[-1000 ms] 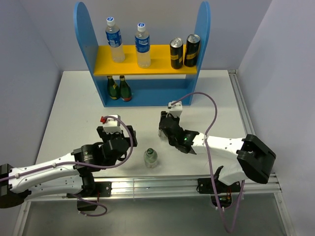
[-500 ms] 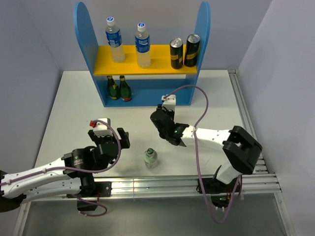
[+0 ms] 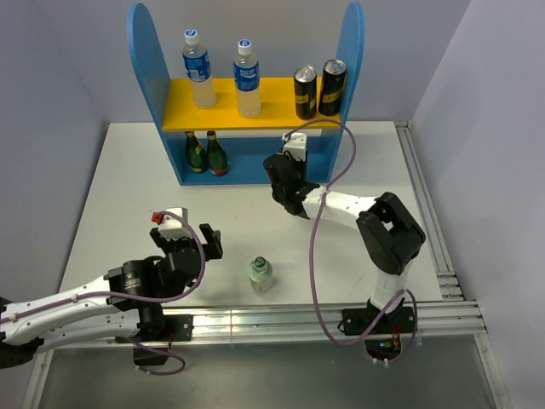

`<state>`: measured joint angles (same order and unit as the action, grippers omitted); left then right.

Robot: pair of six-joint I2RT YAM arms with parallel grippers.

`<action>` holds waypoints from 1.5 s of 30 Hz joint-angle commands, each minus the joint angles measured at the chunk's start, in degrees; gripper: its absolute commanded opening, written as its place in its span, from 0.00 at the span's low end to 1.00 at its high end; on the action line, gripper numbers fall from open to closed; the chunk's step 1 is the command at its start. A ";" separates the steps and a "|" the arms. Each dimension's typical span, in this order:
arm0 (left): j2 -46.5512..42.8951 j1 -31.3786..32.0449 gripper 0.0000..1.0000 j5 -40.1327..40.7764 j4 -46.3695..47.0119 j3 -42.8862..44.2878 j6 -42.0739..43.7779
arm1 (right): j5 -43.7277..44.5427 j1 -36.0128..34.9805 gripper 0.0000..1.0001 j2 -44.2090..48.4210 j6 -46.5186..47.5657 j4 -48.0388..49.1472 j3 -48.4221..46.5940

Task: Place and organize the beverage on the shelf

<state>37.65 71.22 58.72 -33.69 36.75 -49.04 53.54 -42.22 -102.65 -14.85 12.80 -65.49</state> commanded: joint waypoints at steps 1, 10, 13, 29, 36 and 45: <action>-1.26 0.41 0.99 1.49 1.52 -0.54 -0.01 | 2.89 1.87 0.00 0.18 4.21 8.29 -7.10; -1.61 0.41 0.99 1.66 2.14 -1.07 0.17 | 1.22 6.71 0.00 -5.71 6.68 11.02 -14.39; -1.79 0.41 0.99 1.75 2.05 -1.16 0.26 | 0.87 8.02 0.00 -7.91 6.42 12.95 -15.54; -1.62 0.50 0.99 2.10 2.40 -1.33 0.34 | 4.56 10.58 0.00 -12.13 3.16 27.72 -13.16; -1.44 0.50 0.99 2.10 2.58 -1.33 0.43 | 5.70 10.84 0.00 -17.58 5.09 25.88 -19.23; -1.61 0.50 0.99 2.01 3.02 -1.42 0.87 | 5.08 10.84 0.74 -16.97 4.13 22.98 -17.83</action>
<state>36.23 71.35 59.86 -32.34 35.77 -48.80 58.15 -31.99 -120.57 -9.89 33.39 -81.80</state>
